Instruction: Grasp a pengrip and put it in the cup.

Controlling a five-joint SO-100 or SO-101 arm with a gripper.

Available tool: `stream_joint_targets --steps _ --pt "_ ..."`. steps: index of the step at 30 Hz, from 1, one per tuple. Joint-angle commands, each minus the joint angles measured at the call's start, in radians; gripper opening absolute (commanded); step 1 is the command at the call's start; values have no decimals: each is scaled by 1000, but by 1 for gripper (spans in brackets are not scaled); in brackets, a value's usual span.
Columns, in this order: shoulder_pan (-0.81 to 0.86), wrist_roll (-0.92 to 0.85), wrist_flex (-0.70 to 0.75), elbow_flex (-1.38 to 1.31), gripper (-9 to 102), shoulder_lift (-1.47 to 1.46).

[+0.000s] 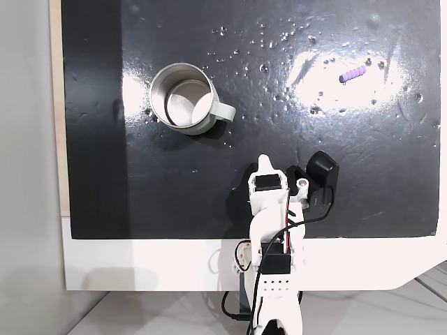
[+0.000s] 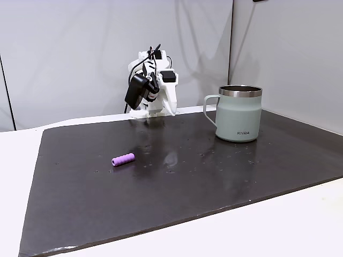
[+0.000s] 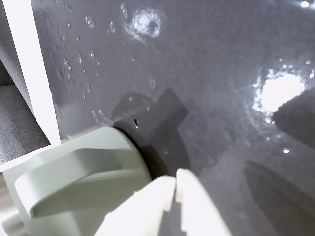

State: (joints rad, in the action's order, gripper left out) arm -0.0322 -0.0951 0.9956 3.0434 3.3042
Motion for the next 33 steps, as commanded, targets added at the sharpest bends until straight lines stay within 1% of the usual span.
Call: stream_joint_targets --steps 1,12,15,19,22,25,28,30,33 --pt "-38 -35 -44 -6 0 12" --pt "-26 -38 -44 -25 0 12" --pt "9 -74 -34 -86 0 14" --pt "38 -175 46 -209 0 5" --pt "72 -250 101 -351 0 -106" --pt "132 -356 137 -528 0 -319" --pt "210 -388 193 -723 0 -526" --pt "261 -402 219 -824 2 -614" --pt "311 -468 268 -942 7 -727"
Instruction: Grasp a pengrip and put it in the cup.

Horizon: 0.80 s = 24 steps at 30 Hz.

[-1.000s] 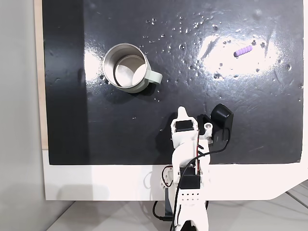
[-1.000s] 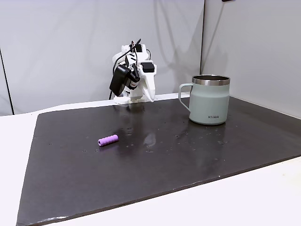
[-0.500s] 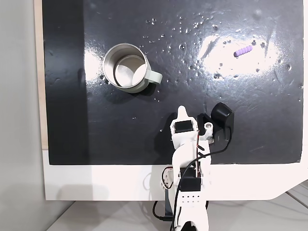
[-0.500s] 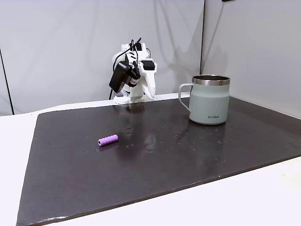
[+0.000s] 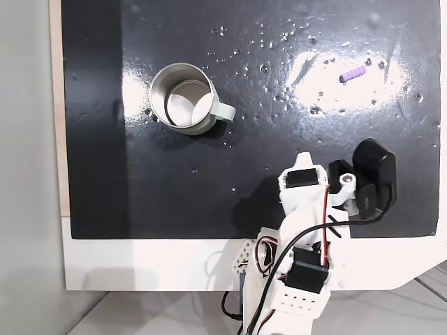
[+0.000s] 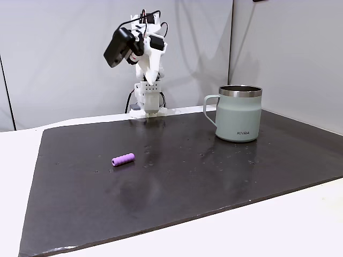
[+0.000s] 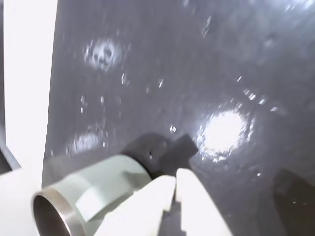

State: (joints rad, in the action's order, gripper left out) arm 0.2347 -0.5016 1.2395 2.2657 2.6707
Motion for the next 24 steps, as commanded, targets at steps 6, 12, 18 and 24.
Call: stream_joint_targets --steps 6,12,18,24 --pt "129 -146 94 -367 14 -310" --pt "189 -166 155 -575 16 -505" --pt "195 -173 242 -799 17 -707" --pt "221 -160 298 -977 17 -905"
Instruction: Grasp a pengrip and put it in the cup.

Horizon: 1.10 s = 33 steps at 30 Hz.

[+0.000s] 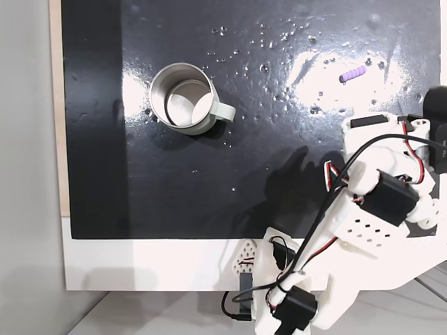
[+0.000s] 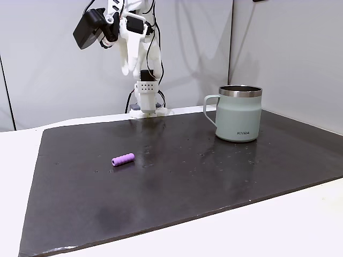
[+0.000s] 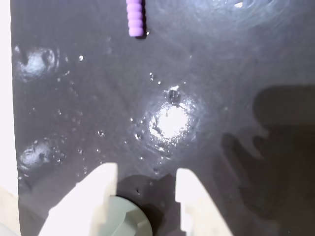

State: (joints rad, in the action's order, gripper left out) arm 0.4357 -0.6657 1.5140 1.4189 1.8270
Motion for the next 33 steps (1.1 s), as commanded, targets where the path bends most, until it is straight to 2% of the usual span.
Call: stream_joint_targets --steps 1,8,13,20,26,33 --pt "25 12 41 -175 17 -103" --pt "34 58 167 -505 17 -365" --pt "18 89 313 -870 17 -606" --pt "25 89 311 -983 18 -730" --pt "43 86 311 -1281 18 -976" --pt "18 97 287 -1404 19 -1115"
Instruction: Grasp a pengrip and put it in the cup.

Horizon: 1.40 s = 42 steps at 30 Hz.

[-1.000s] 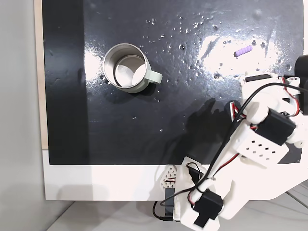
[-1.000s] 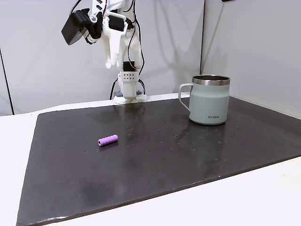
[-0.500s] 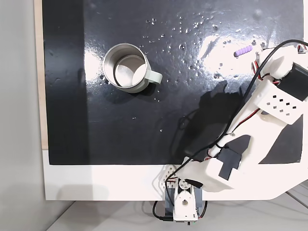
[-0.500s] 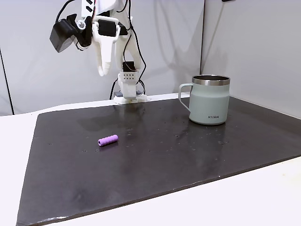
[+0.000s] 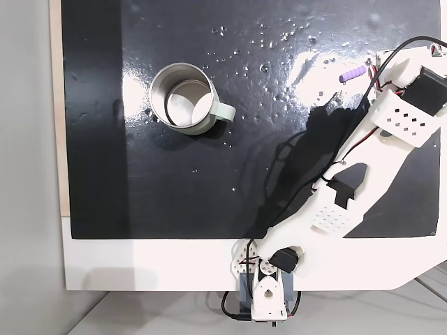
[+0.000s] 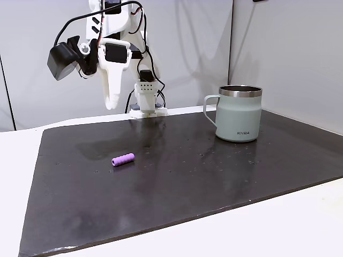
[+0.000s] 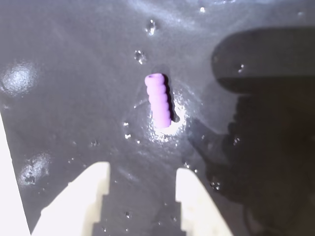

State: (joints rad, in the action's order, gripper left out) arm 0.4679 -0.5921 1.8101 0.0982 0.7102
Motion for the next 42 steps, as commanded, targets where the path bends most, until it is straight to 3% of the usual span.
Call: stream_joint_targets --steps 1,20,42 --pt "-17 29 -25 -83 19 -5" --pt "-43 146 -259 -83 20 -140" --pt "-78 60 -202 -83 21 -319"
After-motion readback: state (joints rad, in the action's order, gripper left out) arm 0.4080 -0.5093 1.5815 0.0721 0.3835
